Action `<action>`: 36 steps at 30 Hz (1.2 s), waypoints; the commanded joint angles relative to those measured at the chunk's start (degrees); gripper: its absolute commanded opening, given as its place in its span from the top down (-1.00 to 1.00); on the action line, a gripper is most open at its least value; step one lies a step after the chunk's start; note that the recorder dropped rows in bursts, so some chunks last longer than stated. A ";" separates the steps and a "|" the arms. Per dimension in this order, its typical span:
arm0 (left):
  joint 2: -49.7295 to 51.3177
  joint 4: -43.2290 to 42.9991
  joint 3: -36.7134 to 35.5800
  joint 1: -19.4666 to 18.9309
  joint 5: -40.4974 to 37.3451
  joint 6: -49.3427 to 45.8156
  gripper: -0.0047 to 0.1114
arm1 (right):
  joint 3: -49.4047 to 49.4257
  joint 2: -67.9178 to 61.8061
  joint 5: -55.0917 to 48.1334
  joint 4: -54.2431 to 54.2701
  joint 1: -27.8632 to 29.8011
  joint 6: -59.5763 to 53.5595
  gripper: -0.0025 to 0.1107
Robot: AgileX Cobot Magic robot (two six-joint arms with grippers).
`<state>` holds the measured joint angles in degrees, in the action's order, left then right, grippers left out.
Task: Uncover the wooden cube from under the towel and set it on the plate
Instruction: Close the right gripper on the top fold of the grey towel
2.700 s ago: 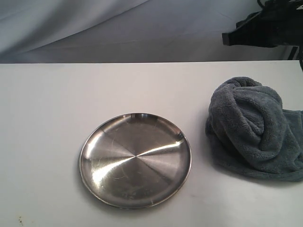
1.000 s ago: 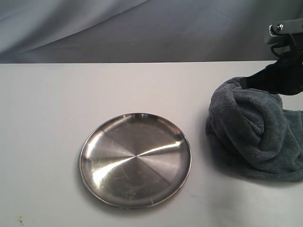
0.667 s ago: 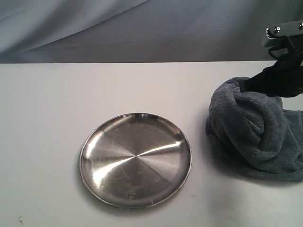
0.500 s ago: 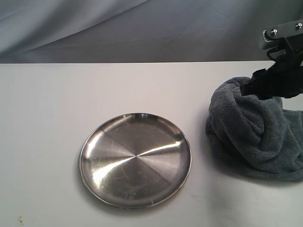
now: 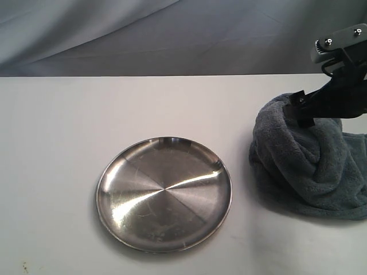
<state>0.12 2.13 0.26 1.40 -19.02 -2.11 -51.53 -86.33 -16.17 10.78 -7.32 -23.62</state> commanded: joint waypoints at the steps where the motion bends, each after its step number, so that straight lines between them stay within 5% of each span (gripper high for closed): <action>1: -0.12 0.26 -0.26 -0.05 0.74 0.11 0.91 | 0.34 0.07 0.05 1.04 -0.11 -0.19 -0.90; 36: -0.12 0.26 -0.26 -0.05 0.74 0.04 0.91 | 0.34 0.07 -3.10 2.03 -0.11 -2.71 -0.90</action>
<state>0.12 2.13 0.26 1.40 -19.02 -2.11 -51.53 -86.33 -18.15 12.81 -7.32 -24.53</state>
